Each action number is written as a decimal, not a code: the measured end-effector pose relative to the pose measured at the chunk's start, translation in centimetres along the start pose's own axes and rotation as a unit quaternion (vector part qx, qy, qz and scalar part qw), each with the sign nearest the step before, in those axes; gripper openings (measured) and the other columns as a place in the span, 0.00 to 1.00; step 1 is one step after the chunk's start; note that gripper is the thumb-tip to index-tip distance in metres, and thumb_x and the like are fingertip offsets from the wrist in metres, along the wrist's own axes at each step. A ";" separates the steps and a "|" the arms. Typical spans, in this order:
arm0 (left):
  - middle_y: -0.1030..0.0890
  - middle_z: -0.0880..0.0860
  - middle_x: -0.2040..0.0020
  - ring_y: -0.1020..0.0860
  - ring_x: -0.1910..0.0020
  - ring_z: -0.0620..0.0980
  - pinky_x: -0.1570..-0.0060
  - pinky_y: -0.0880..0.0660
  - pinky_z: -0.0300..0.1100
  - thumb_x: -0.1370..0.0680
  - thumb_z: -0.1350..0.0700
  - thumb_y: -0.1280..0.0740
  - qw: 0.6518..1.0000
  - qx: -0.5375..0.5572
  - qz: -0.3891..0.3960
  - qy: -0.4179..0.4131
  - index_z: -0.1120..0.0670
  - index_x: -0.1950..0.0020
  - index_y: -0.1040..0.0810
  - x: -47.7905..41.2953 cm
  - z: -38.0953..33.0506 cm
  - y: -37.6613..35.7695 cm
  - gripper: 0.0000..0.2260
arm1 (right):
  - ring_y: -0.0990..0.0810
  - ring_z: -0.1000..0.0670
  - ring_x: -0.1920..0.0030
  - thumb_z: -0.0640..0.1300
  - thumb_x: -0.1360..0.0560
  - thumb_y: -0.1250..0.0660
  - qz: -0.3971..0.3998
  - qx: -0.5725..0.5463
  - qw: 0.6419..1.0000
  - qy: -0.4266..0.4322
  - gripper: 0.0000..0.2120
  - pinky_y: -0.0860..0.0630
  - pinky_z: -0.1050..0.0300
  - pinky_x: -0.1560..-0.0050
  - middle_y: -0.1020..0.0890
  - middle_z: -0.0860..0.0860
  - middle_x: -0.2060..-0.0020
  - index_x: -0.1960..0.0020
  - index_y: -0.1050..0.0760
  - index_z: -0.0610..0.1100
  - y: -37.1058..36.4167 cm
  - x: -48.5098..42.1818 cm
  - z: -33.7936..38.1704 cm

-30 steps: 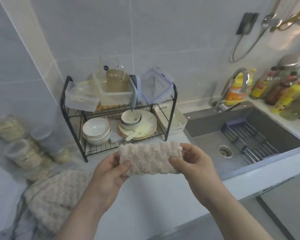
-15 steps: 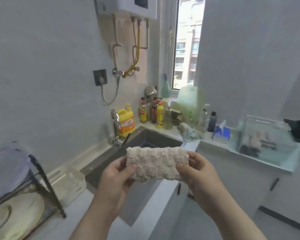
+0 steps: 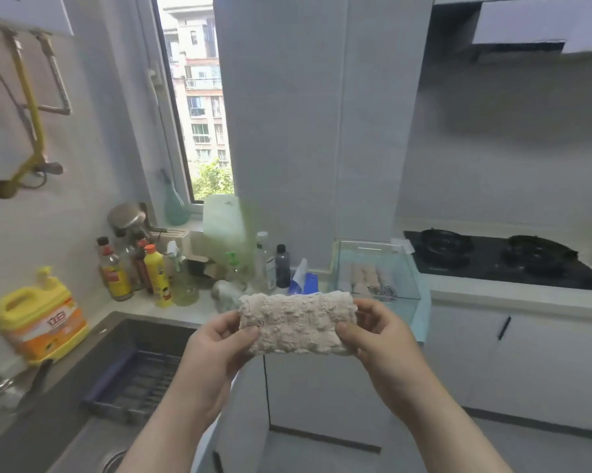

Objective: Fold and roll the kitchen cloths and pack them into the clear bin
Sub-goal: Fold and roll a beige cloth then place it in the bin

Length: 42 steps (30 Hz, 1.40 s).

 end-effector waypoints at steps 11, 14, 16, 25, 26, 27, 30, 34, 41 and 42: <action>0.15 0.59 0.53 0.17 0.58 0.51 0.58 0.20 0.39 0.28 0.72 0.33 0.992 -0.025 0.112 0.062 0.60 0.49 0.19 -20.2 8.9 -10.3 0.12 | 0.22 0.58 0.70 0.26 0.29 0.31 -0.121 0.064 0.991 -0.007 0.16 0.26 0.66 0.69 0.20 0.56 0.69 0.49 0.24 0.43 11.7 -15.0 -1.9; 0.15 0.55 0.60 0.17 0.64 0.47 0.64 0.21 0.35 0.28 0.75 0.34 0.989 -0.014 0.125 0.071 0.59 0.52 0.19 -26.9 10.7 -11.9 0.13 | 0.21 0.55 0.66 0.26 0.30 0.31 -0.132 0.111 0.985 -0.026 0.16 0.25 0.64 0.66 0.18 0.47 0.60 0.46 0.24 0.41 13.2 -21.1 -3.0; 0.15 0.56 0.60 0.17 0.63 0.47 0.63 0.21 0.36 0.31 0.76 0.32 0.987 -0.009 0.138 0.086 0.60 0.52 0.20 -31.5 11.8 -12.9 0.14 | 0.22 0.56 0.67 0.24 0.30 0.33 -0.132 0.148 0.979 -0.045 0.17 0.25 0.65 0.67 0.19 0.45 0.59 0.46 0.25 0.41 13.9 -25.1 -3.3; 0.16 0.54 0.54 0.19 0.54 0.50 0.56 0.22 0.38 0.31 0.72 0.30 0.950 -0.140 0.242 0.140 0.58 0.48 0.21 -44.8 19.4 -18.7 0.15 | 0.31 0.64 0.41 0.49 0.33 0.26 -0.002 0.488 0.862 -0.139 0.31 0.37 0.71 0.44 0.32 0.67 0.40 0.34 0.33 0.60 18.0 -36.1 -5.5; 0.16 0.54 0.55 0.19 0.55 0.50 0.57 0.23 0.38 0.33 0.70 0.30 0.941 -0.154 0.260 0.151 0.58 0.48 0.20 -45.4 20.5 -19.6 0.15 | 0.32 0.64 0.40 0.52 0.33 0.26 0.021 0.502 0.853 -0.142 0.32 0.37 0.71 0.43 0.33 0.68 0.39 0.32 0.33 0.60 18.2 -37.1 -5.9; 0.16 0.54 0.55 0.19 0.56 0.48 0.57 0.23 0.37 0.35 0.67 0.30 0.932 -0.165 0.277 0.163 0.58 0.49 0.20 -45.9 21.5 -20.3 0.16 | 0.29 0.65 0.42 0.52 0.33 0.26 0.041 0.501 0.852 -0.149 0.32 0.35 0.71 0.43 0.31 0.68 0.39 0.31 0.33 0.59 18.5 -38.1 -6.6; 0.17 0.54 0.53 0.19 0.55 0.46 0.57 0.24 0.33 0.36 0.65 0.29 0.927 -0.179 0.284 0.168 0.60 0.48 0.21 -47.0 24.0 -22.7 0.17 | 0.22 0.63 0.57 0.47 0.34 0.29 0.057 0.448 0.876 -0.169 0.23 0.26 0.69 0.54 0.19 0.60 0.50 0.39 0.25 0.58 19.6 -40.8 -8.9; 0.22 0.48 0.46 0.21 0.50 0.40 0.56 0.27 0.28 0.27 0.67 0.30 0.928 -0.258 0.219 0.157 0.54 0.42 0.25 -47.8 26.9 -23.9 0.16 | 0.21 0.56 0.58 0.47 0.33 0.33 -0.034 0.464 0.854 -0.235 0.11 0.24 0.60 0.59 0.19 0.55 0.58 0.51 0.27 0.53 23.5 -42.6 -12.6; 0.28 0.51 0.33 0.30 0.35 0.48 0.35 0.35 0.36 0.20 0.52 0.40 0.736 -0.578 0.330 0.127 0.51 0.32 0.29 -46.8 31.5 -22.6 0.16 | 0.24 0.44 0.40 0.48 0.24 0.43 -0.051 0.549 0.752 -0.361 0.19 0.29 0.54 0.45 0.25 0.45 0.40 0.37 0.39 0.43 26.7 -42.7 -22.3; 0.29 0.53 0.33 0.30 0.34 0.50 0.36 0.35 0.37 0.20 0.52 0.42 0.722 -0.588 0.342 0.129 0.53 0.33 0.28 -46.6 31.7 -22.6 0.16 | 0.25 0.45 0.38 0.49 0.24 0.45 -0.066 0.540 0.749 -0.379 0.20 0.30 0.55 0.41 0.26 0.44 0.38 0.35 0.40 0.42 27.0 -42.7 -23.2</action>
Point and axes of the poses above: each hand's wrist, its own x-axis away from the middle knuckle, its own y-axis out of the back of the hand, z = x × y, the point moved 7 cm from there along -x, towards the middle knuckle
